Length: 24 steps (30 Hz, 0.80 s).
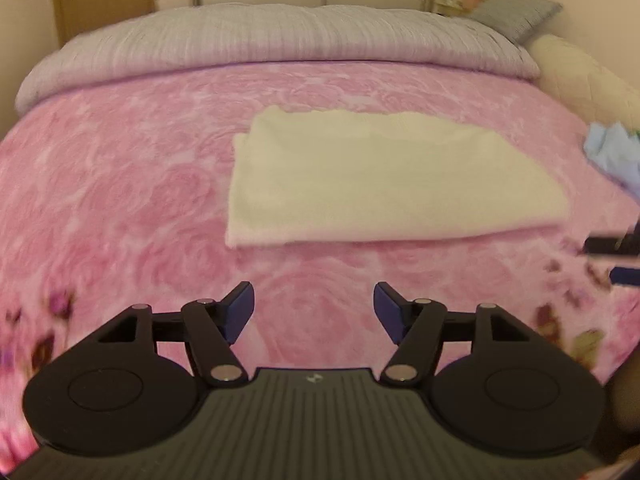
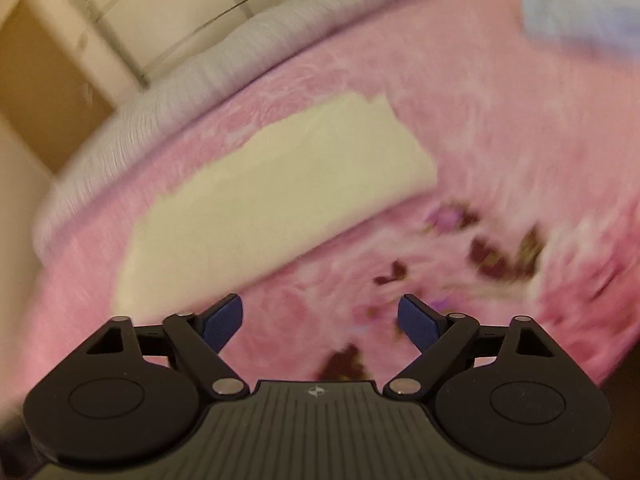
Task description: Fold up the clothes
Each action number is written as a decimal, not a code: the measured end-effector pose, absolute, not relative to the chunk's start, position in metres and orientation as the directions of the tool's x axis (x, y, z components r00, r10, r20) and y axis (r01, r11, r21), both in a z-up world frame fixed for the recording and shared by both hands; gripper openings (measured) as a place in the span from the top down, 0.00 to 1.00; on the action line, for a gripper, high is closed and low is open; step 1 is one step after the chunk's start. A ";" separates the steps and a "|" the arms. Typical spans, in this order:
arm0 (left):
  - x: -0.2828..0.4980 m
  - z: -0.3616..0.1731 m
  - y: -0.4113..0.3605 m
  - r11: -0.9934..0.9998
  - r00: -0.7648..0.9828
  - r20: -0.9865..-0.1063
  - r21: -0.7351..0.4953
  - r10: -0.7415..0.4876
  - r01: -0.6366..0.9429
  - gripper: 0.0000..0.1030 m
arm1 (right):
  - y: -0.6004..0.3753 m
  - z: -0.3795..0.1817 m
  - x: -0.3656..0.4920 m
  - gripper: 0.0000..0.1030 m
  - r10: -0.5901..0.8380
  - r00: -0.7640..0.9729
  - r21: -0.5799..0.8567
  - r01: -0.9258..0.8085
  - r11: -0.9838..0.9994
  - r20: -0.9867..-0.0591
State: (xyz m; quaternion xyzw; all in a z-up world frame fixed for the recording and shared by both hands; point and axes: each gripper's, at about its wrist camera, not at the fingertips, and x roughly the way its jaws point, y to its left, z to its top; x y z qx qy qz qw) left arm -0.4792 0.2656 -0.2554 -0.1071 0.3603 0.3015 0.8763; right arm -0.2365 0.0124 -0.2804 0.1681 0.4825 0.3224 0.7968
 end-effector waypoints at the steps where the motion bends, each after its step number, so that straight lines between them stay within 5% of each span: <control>1: -0.474 -0.261 0.269 0.813 0.563 -0.685 0.074 0.462 -0.578 0.39 | 0.010 -0.288 -0.227 0.21 0.698 0.307 0.626 -0.309 0.716 -0.647; 4: -0.456 -0.277 0.278 0.848 0.563 -0.663 0.223 0.493 -0.480 0.42 | 0.006 -0.312 -0.199 0.33 0.746 0.265 0.730 -0.175 0.660 -0.611; 8: -0.434 -0.300 0.290 0.865 0.577 -0.644 0.365 0.502 -0.344 0.46 | 0.008 -0.343 -0.167 0.35 0.756 0.256 0.780 -0.012 0.625 -0.602; 14: -0.416 -0.341 0.303 0.820 0.556 -0.636 0.549 0.535 -0.162 0.49 | 0.028 -0.360 -0.140 0.35 0.739 0.329 0.789 0.031 0.614 -0.588; 17: -0.418 -0.346 0.311 0.830 0.597 -0.620 0.537 0.509 -0.150 0.51 | 0.043 -0.363 -0.131 0.37 0.732 0.365 0.789 0.010 0.614 -0.575; 18: -0.418 -0.347 0.314 0.834 0.607 -0.616 0.531 0.502 -0.150 0.58 | 0.048 -0.363 -0.128 0.46 0.730 0.377 0.789 0.001 0.615 -0.570; 19: -0.418 -0.347 0.317 0.835 0.614 -0.613 0.529 0.498 -0.150 0.64 | 0.049 -0.367 -0.125 0.68 0.732 0.377 0.792 0.008 0.610 -0.567; 21: -0.417 -0.347 0.319 0.828 0.618 -0.607 0.545 0.500 -0.133 0.83 | 0.052 -0.374 -0.120 0.86 0.735 0.379 0.800 0.021 0.600 -0.562; 24: -0.420 -0.342 0.318 0.831 0.626 -0.611 0.545 0.485 -0.113 0.92 | 0.044 -0.369 -0.124 0.91 0.754 0.386 0.821 0.018 0.571 -0.532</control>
